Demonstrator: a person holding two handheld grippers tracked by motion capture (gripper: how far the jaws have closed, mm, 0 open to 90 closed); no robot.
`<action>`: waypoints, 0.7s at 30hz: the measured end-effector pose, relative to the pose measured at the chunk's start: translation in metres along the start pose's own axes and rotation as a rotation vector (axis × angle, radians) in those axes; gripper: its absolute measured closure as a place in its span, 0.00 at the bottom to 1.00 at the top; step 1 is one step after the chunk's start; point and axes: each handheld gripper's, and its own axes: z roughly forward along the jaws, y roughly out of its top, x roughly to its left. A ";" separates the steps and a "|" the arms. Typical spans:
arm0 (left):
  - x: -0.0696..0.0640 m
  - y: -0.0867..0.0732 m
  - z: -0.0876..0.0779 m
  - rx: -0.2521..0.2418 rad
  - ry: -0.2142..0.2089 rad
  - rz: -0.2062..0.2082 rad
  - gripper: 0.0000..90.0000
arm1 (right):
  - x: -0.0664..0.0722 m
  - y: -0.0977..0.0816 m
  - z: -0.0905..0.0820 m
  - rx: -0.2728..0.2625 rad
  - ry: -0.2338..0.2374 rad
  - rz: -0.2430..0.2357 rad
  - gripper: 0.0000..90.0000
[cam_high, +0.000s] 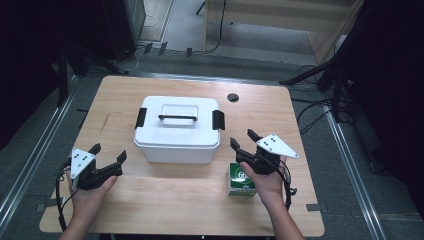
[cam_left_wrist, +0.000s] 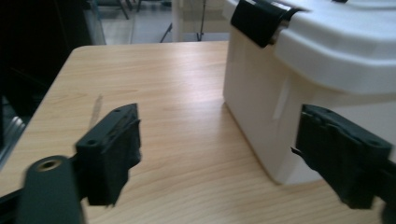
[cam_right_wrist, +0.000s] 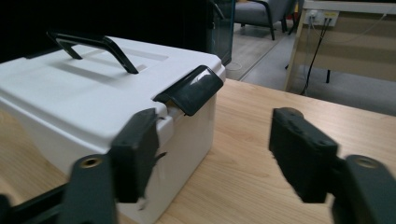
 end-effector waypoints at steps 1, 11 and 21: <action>0.004 -0.006 -0.003 -0.007 -0.010 -0.007 0.10 | -0.005 0.003 -0.002 0.013 0.016 -0.015 0.23; 0.018 -0.024 -0.008 -0.008 -0.004 -0.055 0.05 | -0.027 0.018 -0.007 0.050 0.110 -0.098 0.14; 0.029 -0.031 -0.009 0.016 0.011 -0.061 0.05 | -0.047 0.035 -0.008 0.124 0.154 -0.222 0.17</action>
